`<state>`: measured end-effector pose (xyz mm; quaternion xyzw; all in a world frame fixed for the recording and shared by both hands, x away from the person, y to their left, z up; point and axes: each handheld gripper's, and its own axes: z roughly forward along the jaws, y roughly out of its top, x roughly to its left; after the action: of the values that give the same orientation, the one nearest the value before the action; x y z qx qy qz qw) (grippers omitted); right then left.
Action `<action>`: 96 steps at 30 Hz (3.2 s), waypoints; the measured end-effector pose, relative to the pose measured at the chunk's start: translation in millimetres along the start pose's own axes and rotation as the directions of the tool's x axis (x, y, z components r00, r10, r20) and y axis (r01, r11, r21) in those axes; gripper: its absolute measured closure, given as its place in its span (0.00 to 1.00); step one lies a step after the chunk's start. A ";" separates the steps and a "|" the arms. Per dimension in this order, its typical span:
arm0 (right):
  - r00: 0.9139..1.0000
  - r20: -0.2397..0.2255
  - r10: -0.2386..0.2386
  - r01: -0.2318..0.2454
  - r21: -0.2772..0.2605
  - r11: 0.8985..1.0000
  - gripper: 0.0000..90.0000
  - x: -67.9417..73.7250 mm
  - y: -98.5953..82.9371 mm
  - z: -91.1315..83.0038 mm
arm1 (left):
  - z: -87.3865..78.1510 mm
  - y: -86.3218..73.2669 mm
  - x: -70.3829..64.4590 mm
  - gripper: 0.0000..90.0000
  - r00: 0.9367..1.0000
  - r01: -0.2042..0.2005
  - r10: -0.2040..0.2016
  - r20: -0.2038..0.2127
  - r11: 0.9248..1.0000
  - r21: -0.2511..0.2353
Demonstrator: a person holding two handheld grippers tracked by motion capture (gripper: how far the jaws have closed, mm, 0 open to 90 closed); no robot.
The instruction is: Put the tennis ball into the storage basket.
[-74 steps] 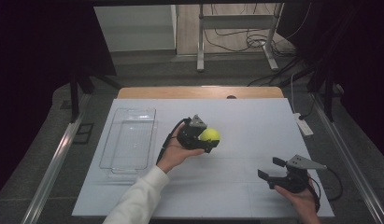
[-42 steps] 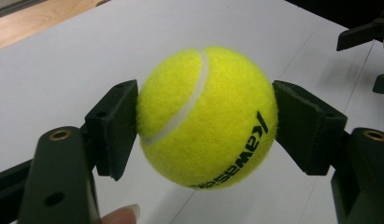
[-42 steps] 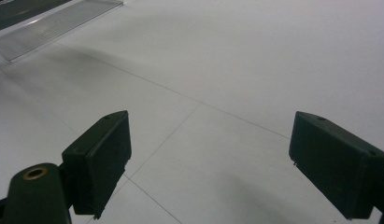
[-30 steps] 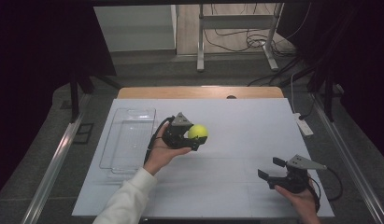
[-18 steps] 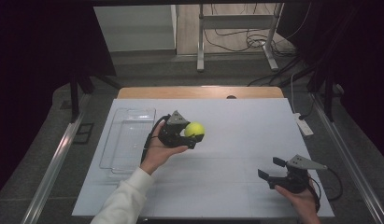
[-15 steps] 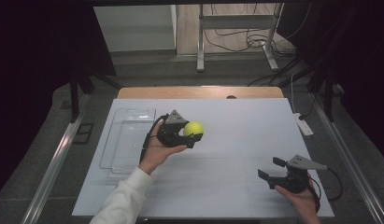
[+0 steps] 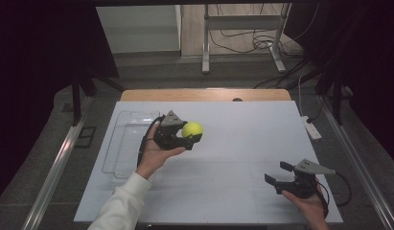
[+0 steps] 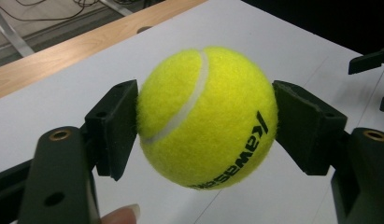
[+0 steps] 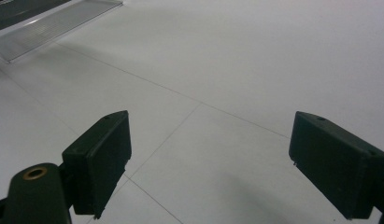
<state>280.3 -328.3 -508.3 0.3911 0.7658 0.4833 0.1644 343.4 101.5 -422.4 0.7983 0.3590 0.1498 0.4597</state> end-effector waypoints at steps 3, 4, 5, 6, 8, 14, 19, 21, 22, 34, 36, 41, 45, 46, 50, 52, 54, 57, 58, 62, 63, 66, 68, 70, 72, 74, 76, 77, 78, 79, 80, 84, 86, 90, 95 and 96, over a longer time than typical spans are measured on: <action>1.000 0.000 0.000 0.000 0.001 1.000 0.15 0.0 -0.1 0.2 | -1.9 -0.7 2.5 0.30 1.000 0.004 -0.004 -0.005 1.000 -0.001; 1.000 0.000 0.000 0.000 0.001 1.000 0.15 0.0 0.0 0.2 | -2.5 -0.8 3.4 0.30 1.000 0.006 -0.006 -0.009 1.000 -0.003; 1.000 0.001 0.000 0.000 0.001 1.000 0.15 0.0 0.0 0.2 | -3.2 -0.9 4.3 0.30 1.000 0.008 -0.008 -0.013 1.000 -0.004; 1.000 0.000 0.001 -0.001 0.001 1.000 0.15 0.0 0.0 0.1 | -4.6 -0.8 5.6 0.30 1.000 0.012 -0.012 -0.011 1.000 -0.006; 1.000 0.000 0.000 0.000 0.001 1.000 0.15 0.1 0.0 0.3 | -6.4 -0.3 6.5 0.30 1.000 0.012 -0.012 -0.015 1.000 -0.010; 1.000 0.002 0.000 0.000 0.002 1.000 0.15 0.3 0.1 0.1 | -11.1 0.9 10.0 0.30 0.999 0.011 -0.011 -0.033 1.000 -0.011; 1.000 0.001 0.001 -0.001 0.000 1.000 0.15 0.2 0.1 0.1 | -15.5 -0.5 13.4 0.30 0.999 0.014 -0.015 -0.045 1.000 -0.012; 1.000 0.001 0.000 0.000 0.001 1.000 0.15 0.2 0.1 0.2 | -17.1 -1.4 15.4 0.30 0.999 0.017 -0.018 -0.050 1.000 -0.015; 1.000 0.001 0.000 0.000 0.001 1.000 0.15 0.1 0.0 0.3 | -17.9 -1.9 16.6 0.30 0.998 0.017 -0.018 -0.053 1.000 -0.015; 1.000 0.003 0.000 0.000 0.002 1.000 0.15 0.0 0.1 0.6 | -23.5 -5.4 25.4 0.30 0.997 0.030 -0.032 -0.076 0.999 -0.016; 1.000 0.003 0.000 0.000 0.002 1.000 0.15 0.0 0.1 0.4 | -23.9 -5.4 25.8 0.30 0.996 0.031 -0.032 -0.079 0.999 -0.015; 1.000 0.002 0.001 -0.001 0.001 1.000 0.15 -0.1 0.1 0.2 | -26.8 -5.1 28.7 0.30 0.995 0.034 -0.036 -0.089 0.999 -0.021; 1.000 0.002 0.002 -0.002 0.000 1.000 0.15 -0.2 0.1 0.1 | -28.8 -5.3 30.4 0.30 0.995 0.034 -0.036 -0.096 0.999 -0.021; 1.000 0.002 0.002 -0.002 0.000 1.000 0.15 -0.2 0.2 0.0 | -29.3 -5.4 30.9 0.30 0.994 0.038 -0.040 -0.097 0.999 -0.025; 1.000 0.001 0.002 -0.002 0.000 1.000 0.15 -0.2 0.2 0.0 | -32.8 -6.5 33.6 0.30 0.994 0.042 -0.045 -0.104 0.999 -0.030; 1.000 0.001 0.001 -0.001 -0.001 1.000 0.15 -0.1 0.1 0.2 | -33.9 -7.2 35.2 0.30 0.993 0.044 -0.046 -0.109 0.999 -0.029; 1.000 0.002 0.001 -0.001 -0.001 1.000 0.15 -0.1 0.1 0.2 | -35.1 -7.8 36.4 0.30 0.992 0.046 -0.049 -0.113 0.999 -0.028; 1.000 0.002 0.003 -0.003 -0.002 1.000 0.15 -0.2 0.1 -0.1 | -38.1 -8.6 38.2 0.30 0.991 0.049 -0.052 -0.119 0.998 -0.032; 1.000 0.002 0.002 -0.002 -0.001 1.000 0.15 -0.1 0.1 -0.2 | -39.1 -8.7 38.8 0.30 0.991 0.050 -0.054 -0.122 0.998 -0.033; 1.000 0.001 0.002 -0.002 -0.001 1.000 0.14 -0.2 0.2 0.1 | -43.0 -9.0 41.9 0.30 0.990 0.055 -0.059 -0.129 0.998 -0.036; 1.000 0.000 0.002 -0.002 -0.002 1.000 0.14 -0.2 0.2 0.0 | -43.8 -9.1 42.5 0.30 0.990 0.055 -0.059 -0.131 0.998 -0.037; 1.000 0.001 0.003 -0.003 -0.004 1.000 0.14 -0.4 0.2 -0.3 | -47.4 -9.5 45.1 0.30 0.988 0.059 -0.064 -0.138 0.997 -0.041; 1.000 0.001 0.003 -0.003 -0.005 1.000 0.14 -0.4 0.3 -0.4 | -48.4 -9.8 45.7 0.30 0.988 0.061 -0.066 -0.140 0.997 -0.043; 1.000 0.000 0.003 -0.003 -0.004 1.000 0.14 -0.5 0.2 -0.4 | -50.2 -10.7 47.3 0.30 0.987 0.062 -0.068 -0.144 0.997 -0.045; 1.000 0.001 0.004 -0.004 -0.004 1.000 0.14 -0.5 0.2 -0.3 | -51.3 -11.8 48.8 0.30 0.986 0.066 -0.072 -0.148 0.997 -0.044; 1.000 0.001 0.003 -0.003 -0.005 1.000 0.14 -0.5 0.3 -0.4 | -52.1 -12.5 50.0 0.30 0.986 0.066 -0.072 -0.151 0.997 -0.043; 1.000 0.001 0.002 -0.002 -0.005 1.000 0.14 -0.5 0.2 -0.4 | -53.0 -13.0 51.1 0.30 0.985 0.073 -0.079 -0.155 0.996 -0.045; 1.000 0.001 0.003 -0.003 -0.006 1.000 0.14 -0.5 0.3 -0.5 | -53.7 -13.2 51.9 0.30 0.984 0.074 -0.080 -0.158 0.996 -0.045; 1.000 0.001 0.003 -0.003 -0.006 1.000 0.14 -0.5 0.3 -0.6 | -54.0 -13.3 52.2 0.30 0.984 0.076 -0.082 -0.159 0.996 -0.047; 1.000 0.001 0.003 -0.003 -0.007 1.000 0.14 -0.5 0.3 -0.6 | -54.4 -13.4 52.7 0.30 0.984 0.076 -0.083 -0.160 0.996 -0.048; 1.000 0.001 0.003 -0.003 -0.007 1.000 0.14 -0.5 0.3 -0.6 | -55.2 -13.7 53.6 0.30 0.983 0.078 -0.085 -0.164 0.996 -0.048; 1.000 0.001 0.004 -0.004 -0.006 1.000 0.14 -0.6 0.3 -0.6 | -56.8 -15.1 56.6 0.30 0.981 0.082 -0.089 -0.171 0.995 -0.049; 1.000 0.002 0.004 -0.004 -0.006 1.000 0.14 -0.5 0.3 -0.6 | -57.3 -15.6 57.8 0.30 0.980 0.086 -0.093 -0.173 0.995 -0.050; 1.000 0.002 0.003 -0.003 -0.005 1.000 0.14 -0.4 0.3 -0.5 | -59.5 -16.9 61.7 0.30 0.977 0.092 -0.100 -0.187 0.994 -0.053; 1.000 0.004 0.001 -0.001 -0.002 1.000 0.14 -0.2 0.4 -0.6 | -62.6 -18.9 65.9 0.30 0.974 0.097 -0.105 -0.202 0.994 -0.052; 1.000 0.004 0.001 -0.001 -0.002 1.000 0.14 -0.2 0.4 -0.5 | -63.1 -19.3 66.6 0.30 0.973 0.098 -0.107 -0.205 0.994 -0.052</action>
<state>280.2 -328.7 -507.8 0.3922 0.7649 0.4833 0.1658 345.5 194.5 -411.1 0.7490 0.4425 0.2157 0.4434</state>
